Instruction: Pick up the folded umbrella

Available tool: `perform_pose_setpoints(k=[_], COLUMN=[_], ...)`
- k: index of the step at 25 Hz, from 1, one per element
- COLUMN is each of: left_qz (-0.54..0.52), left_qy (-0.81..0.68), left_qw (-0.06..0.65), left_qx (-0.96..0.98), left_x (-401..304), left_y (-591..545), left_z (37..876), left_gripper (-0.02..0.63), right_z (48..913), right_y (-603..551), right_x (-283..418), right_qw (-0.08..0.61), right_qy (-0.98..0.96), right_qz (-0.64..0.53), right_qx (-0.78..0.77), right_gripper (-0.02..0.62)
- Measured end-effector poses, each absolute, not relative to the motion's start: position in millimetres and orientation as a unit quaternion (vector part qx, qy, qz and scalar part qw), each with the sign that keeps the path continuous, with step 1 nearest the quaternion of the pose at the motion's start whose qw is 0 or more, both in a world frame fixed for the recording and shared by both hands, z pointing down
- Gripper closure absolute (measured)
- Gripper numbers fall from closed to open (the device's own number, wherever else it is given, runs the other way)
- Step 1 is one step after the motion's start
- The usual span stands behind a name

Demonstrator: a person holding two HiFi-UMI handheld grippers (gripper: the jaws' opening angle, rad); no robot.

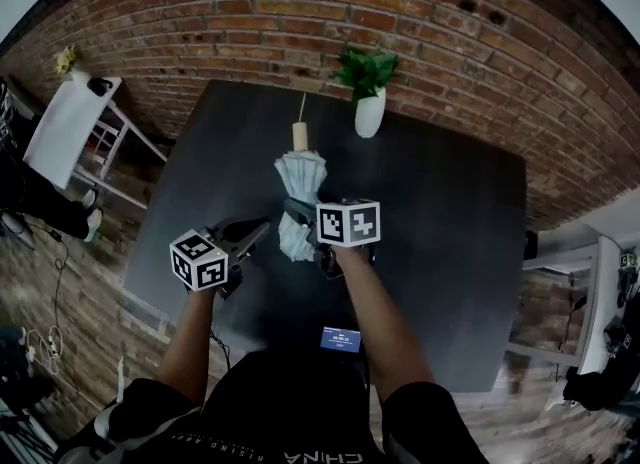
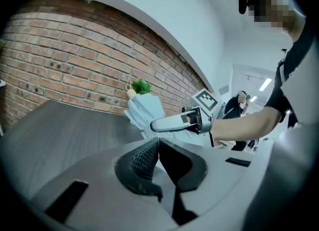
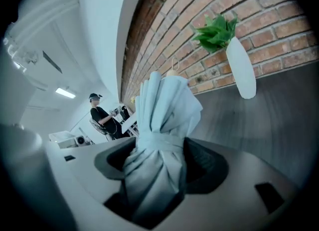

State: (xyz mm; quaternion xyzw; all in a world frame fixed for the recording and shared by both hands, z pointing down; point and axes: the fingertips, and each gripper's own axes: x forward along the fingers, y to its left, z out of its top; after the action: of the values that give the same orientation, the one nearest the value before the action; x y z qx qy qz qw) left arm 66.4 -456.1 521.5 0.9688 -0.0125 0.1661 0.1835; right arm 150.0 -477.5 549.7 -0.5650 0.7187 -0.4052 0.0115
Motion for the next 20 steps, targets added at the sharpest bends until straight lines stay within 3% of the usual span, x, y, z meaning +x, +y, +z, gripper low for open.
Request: perform_pose_setpoints(k=[7,20], left_qz=[0.158,0.131], left_qy=[0.023,0.049], left_qw=[0.153,0.131], left_qx=[0.975,0.981], left_x=[60.3,50.5], left_y=[-402.2,-327.8], left_z=[498.9,491.0], left_gripper=[0.603,0.603], right_z=[495.5,454.0], right_y=[-431.4,-347.7], right_x=[158.4,132.4], right_qw=[0.069,0.103], right_qy=[0.742,0.775], right_qz=[-0.342,-0.284], right_qx=[-0.572,-0.555], right_gripper=[0.288,0.288])
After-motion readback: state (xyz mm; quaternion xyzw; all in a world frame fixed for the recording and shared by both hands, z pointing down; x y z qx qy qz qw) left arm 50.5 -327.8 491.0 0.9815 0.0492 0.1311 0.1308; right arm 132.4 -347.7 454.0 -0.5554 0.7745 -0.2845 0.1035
